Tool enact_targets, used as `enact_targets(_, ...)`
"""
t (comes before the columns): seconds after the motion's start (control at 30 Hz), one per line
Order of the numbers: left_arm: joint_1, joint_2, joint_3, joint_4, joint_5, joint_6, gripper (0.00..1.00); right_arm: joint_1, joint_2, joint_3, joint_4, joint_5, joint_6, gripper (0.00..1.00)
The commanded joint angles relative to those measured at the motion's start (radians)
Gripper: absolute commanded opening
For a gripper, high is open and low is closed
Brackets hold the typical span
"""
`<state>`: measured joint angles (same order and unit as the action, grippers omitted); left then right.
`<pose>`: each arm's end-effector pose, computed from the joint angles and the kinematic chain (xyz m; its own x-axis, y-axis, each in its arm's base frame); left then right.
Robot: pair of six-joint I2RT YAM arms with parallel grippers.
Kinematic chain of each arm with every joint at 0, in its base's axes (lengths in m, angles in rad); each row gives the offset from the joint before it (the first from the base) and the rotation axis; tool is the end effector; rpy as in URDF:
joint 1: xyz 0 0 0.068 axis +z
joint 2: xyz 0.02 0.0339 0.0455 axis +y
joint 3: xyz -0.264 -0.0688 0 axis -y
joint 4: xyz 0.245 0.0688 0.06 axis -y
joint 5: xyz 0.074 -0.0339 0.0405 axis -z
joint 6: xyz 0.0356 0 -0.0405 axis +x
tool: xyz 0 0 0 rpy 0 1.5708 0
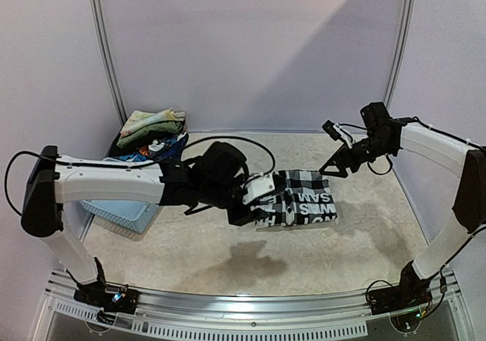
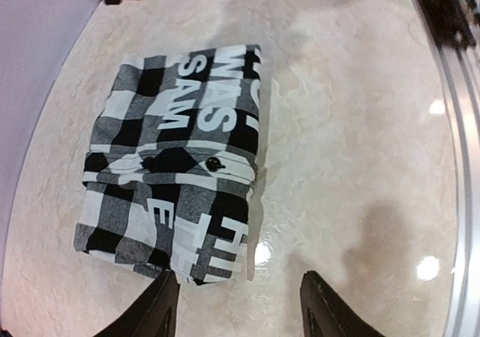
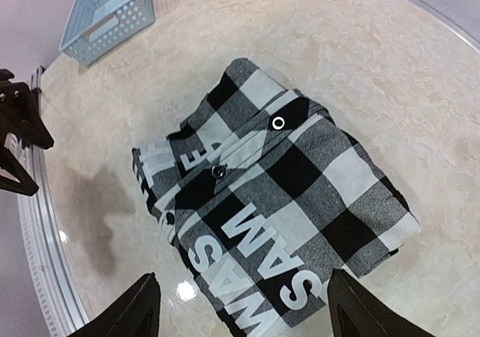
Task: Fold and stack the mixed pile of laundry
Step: Pick up the square-folded shirt from the center of the board.
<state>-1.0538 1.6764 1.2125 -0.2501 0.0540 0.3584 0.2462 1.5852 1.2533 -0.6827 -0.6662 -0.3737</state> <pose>0.1845 -0.3283 0.2483 0.0084 0.6938 -0.7201 0.9453 0.2293 0.2320 0.3135 0.1015 0.2678 -0.5813 -0.4420 -0.6831 -0.7737 0.5603 0.2959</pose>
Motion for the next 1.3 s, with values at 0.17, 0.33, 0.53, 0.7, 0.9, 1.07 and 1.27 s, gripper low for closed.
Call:
enact_targets(0.17, -0.094, 0.354, 0.183, 0.106, -0.265, 0.231, 0.64, 0.011, -0.119, -0.072, -0.061, 0.083, -0.143, 0.78)
enact_targets(0.33, -0.126, 0.504, 0.203, 0.264, -0.491, 0.316, 0.64, 0.011, -0.148, -0.108, -0.075, 0.057, -0.134, 0.78)
enact_targets(0.53, -0.127, 0.566, 0.220, 0.264, -0.558, 0.339, 0.54, 0.011, -0.183, -0.143, -0.067, 0.044, -0.133, 0.77)
enact_targets(0.7, -0.127, 0.553, 0.272, 0.165, -0.598, 0.361, 0.12, 0.012, -0.186, -0.140, -0.096, 0.047, -0.141, 0.73)
enact_targets(0.9, -0.107, 0.473, 0.420, -0.084, -0.485, 0.244, 0.00, 0.009, -0.230, -0.125, -0.163, 0.018, -0.168, 0.71)
enact_targets(1.07, -0.045, 0.490, 0.642, -0.391, -0.241, 0.061, 0.00, 0.006, -0.287, -0.095, -0.219, -0.001, -0.176, 0.71)
enact_targets(1.27, -0.001, 0.455, 0.676, -0.422, -0.140, -0.055, 0.00, 0.002, -0.332, -0.080, -0.266, -0.021, -0.184, 0.71)
